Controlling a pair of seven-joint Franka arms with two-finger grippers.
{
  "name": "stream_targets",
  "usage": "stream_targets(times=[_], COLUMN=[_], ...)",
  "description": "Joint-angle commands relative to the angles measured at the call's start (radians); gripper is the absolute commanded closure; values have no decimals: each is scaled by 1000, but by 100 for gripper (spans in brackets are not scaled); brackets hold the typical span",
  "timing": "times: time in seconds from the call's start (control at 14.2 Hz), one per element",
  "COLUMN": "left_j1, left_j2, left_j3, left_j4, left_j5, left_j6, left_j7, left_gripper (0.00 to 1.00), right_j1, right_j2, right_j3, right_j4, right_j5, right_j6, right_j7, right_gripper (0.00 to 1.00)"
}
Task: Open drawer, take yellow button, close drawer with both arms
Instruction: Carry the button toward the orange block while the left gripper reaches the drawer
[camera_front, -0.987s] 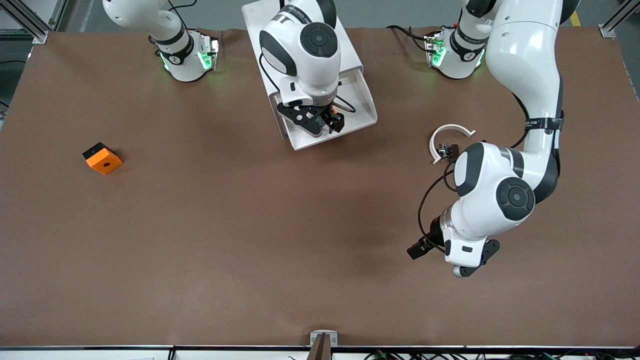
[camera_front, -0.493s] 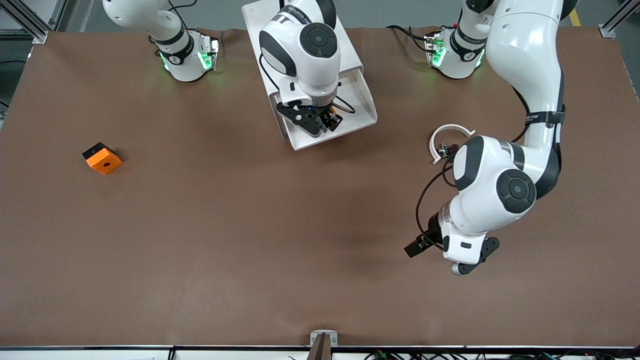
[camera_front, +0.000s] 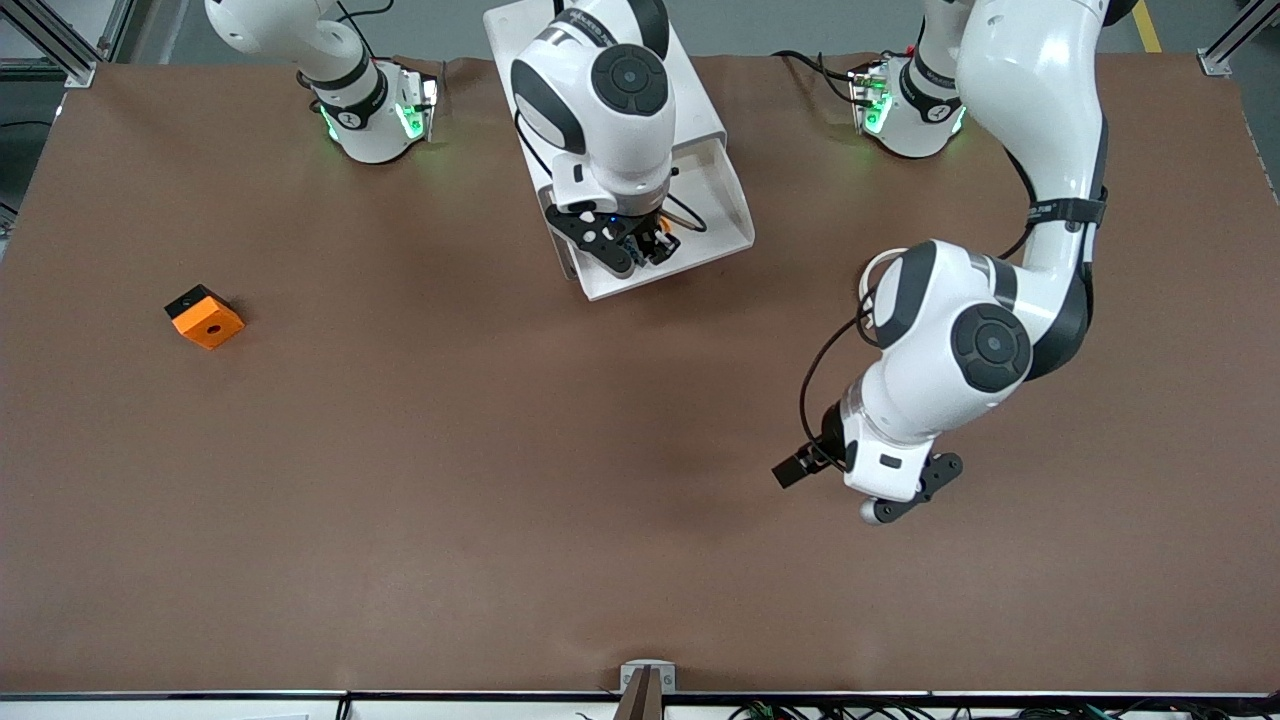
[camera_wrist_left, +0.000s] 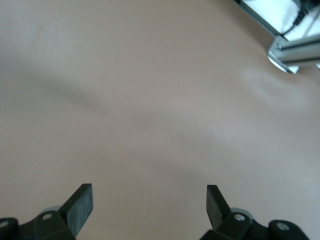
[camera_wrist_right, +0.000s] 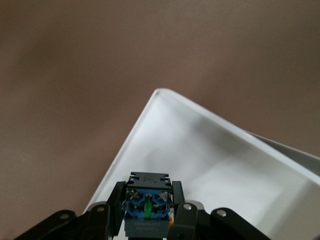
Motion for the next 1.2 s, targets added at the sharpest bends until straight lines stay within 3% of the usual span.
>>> stream_targets(times=[0.0,0.21,0.63,0.78,1.13], left_j1=[-42,-99,-220,-256,-341], left_j2=[-74,-106,-180,-189,-186], left_j3=[-3,-1,-3,-3,-4], left_j4=[-92,-161,-292,-298,-299], left_j5=[21,22,91,91,93], left_j6=[-1,-1,-55,-105,-126], left_j7=[1,-2,-96,-140,-168], left_gripper=[0,0,0,0,0], right_j1=[-95,-230,-598,-739,-980], right_j2=[-30,-44,-56,-51,-10], right_j3=[4,3,-3,-5,-5], right_j4=[136,222,175,124,-109], right_j5=[58,57,-24,-24,-27], right_j6=[-132,-267,-253,-189,173], right_j7=[2,-189,-821,-1054,-1457], right_gripper=[100,100,100,100,100])
